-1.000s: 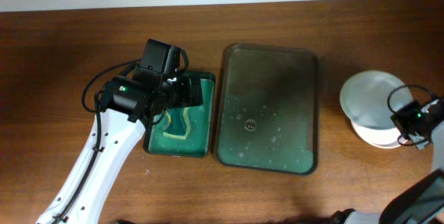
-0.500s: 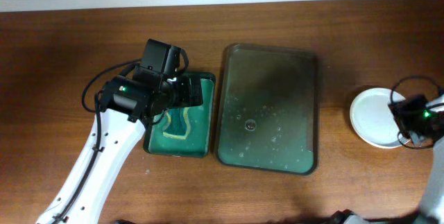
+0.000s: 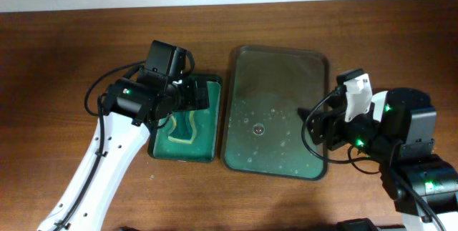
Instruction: Clean dirty plates on tray and stack at the side
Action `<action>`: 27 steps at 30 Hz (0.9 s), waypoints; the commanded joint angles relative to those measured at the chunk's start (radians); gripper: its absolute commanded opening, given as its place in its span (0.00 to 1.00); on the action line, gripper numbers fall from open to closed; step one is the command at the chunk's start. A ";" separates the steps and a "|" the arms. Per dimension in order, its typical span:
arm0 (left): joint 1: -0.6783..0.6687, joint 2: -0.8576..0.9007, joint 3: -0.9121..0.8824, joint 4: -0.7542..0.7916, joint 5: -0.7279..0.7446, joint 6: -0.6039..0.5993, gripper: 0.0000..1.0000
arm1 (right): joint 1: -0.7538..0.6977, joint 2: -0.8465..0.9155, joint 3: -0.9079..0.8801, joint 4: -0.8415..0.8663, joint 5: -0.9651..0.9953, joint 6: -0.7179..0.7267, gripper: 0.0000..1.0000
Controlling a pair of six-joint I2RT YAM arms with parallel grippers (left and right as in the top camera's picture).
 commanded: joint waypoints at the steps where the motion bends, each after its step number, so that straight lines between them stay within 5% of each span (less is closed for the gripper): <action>1: 0.006 -0.004 0.014 0.001 -0.007 0.008 0.99 | 0.021 0.011 0.015 -0.014 0.052 -0.039 0.98; 16: 0.006 -0.004 0.014 0.002 -0.007 0.008 0.99 | 0.011 0.221 0.016 -0.023 0.037 -0.039 0.99; 23: 0.006 -0.004 0.014 0.002 -0.007 0.008 0.99 | 0.000 -0.168 0.016 0.013 0.042 -0.356 0.98; 27: 0.006 -0.004 0.014 0.002 -0.007 0.008 0.99 | 0.000 -0.331 0.016 -0.021 0.081 -0.386 0.98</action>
